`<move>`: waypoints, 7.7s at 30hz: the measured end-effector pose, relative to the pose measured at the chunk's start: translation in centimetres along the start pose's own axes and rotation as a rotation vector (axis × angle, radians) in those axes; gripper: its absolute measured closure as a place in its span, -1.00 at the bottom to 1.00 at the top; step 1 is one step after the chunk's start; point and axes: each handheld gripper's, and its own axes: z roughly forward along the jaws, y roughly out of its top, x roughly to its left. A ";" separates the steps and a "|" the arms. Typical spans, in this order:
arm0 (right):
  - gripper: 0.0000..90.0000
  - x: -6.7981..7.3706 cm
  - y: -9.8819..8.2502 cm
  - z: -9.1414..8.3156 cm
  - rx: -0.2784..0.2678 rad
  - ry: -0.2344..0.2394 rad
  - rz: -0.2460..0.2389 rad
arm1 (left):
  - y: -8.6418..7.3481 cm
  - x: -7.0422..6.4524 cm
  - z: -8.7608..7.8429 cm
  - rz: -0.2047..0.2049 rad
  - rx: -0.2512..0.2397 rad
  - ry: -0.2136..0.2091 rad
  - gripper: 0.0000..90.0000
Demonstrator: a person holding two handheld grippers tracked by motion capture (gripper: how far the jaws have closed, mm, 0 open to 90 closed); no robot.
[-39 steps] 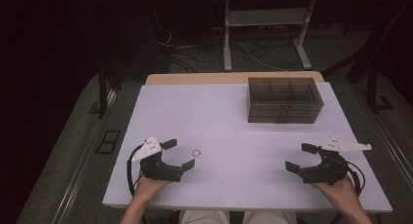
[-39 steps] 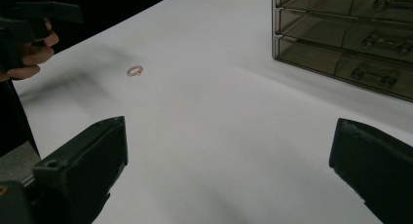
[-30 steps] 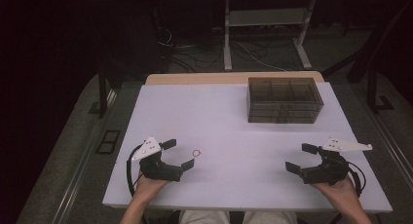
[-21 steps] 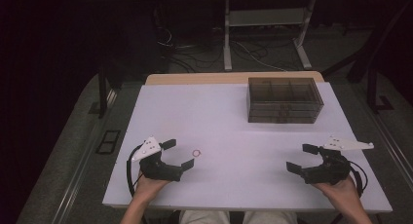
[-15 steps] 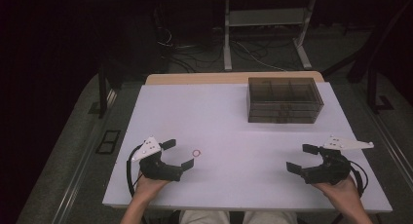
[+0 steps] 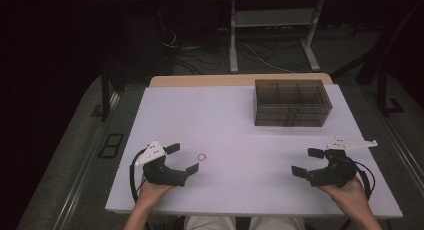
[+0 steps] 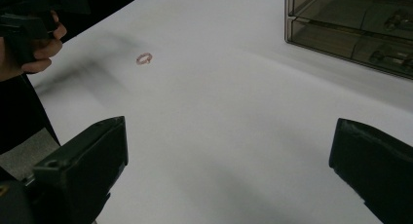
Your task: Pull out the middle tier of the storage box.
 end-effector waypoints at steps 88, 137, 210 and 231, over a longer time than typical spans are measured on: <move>-1.00 -7.8 3.6 4.7 -0.061 0.073 0.280 | -0.1 -0.1 -0.1 0.019 0.015 0.008 -1.00; -1.00 -11.3 2.2 6.7 -0.327 0.156 0.729 | -0.1 -0.2 0.0 0.030 0.024 0.006 -1.00; 0.61 -11.8 0.1 9.3 -0.515 0.001 1.152 | -0.2 -0.2 0.3 0.040 0.039 0.002 -1.00; 0.77 -10.8 0.2 9.3 -0.556 -0.051 1.149 | -0.1 -0.1 0.3 0.045 0.037 0.000 -1.00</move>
